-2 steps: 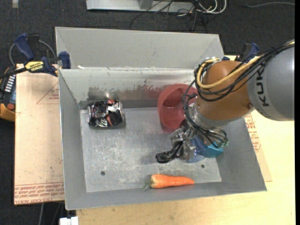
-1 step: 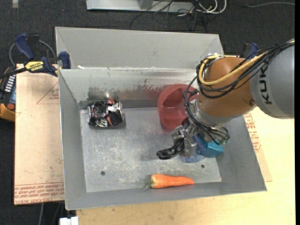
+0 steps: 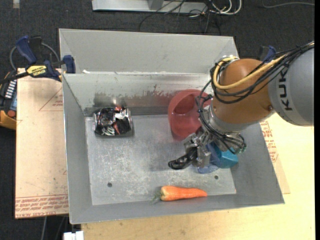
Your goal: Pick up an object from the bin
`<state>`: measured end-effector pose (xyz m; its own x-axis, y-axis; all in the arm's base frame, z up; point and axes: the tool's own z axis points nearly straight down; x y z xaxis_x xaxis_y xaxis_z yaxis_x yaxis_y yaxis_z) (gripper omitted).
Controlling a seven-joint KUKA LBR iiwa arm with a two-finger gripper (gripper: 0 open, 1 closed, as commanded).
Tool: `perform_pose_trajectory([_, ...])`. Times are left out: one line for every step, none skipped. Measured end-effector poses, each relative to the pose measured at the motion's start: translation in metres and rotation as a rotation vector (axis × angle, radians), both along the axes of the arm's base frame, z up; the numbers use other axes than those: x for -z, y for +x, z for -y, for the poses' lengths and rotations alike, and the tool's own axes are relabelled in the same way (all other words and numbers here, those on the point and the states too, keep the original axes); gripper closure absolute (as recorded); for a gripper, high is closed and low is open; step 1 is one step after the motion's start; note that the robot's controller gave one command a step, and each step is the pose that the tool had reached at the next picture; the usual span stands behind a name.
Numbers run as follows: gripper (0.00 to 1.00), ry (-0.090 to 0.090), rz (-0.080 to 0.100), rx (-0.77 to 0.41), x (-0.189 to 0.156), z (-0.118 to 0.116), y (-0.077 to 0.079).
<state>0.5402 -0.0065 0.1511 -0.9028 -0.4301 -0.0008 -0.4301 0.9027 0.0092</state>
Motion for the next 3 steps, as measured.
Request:
perform_pose_trajectory([1.0,0.0,0.002,0.001,-0.008,0.0,0.0])
perform_pose_trajectory([1.0,0.0,0.001,0.001,-0.015,0.0,0.0])
perform_pose_trajectory([1.0,0.001,0.001,0.002,-0.025,-0.001,0.0])
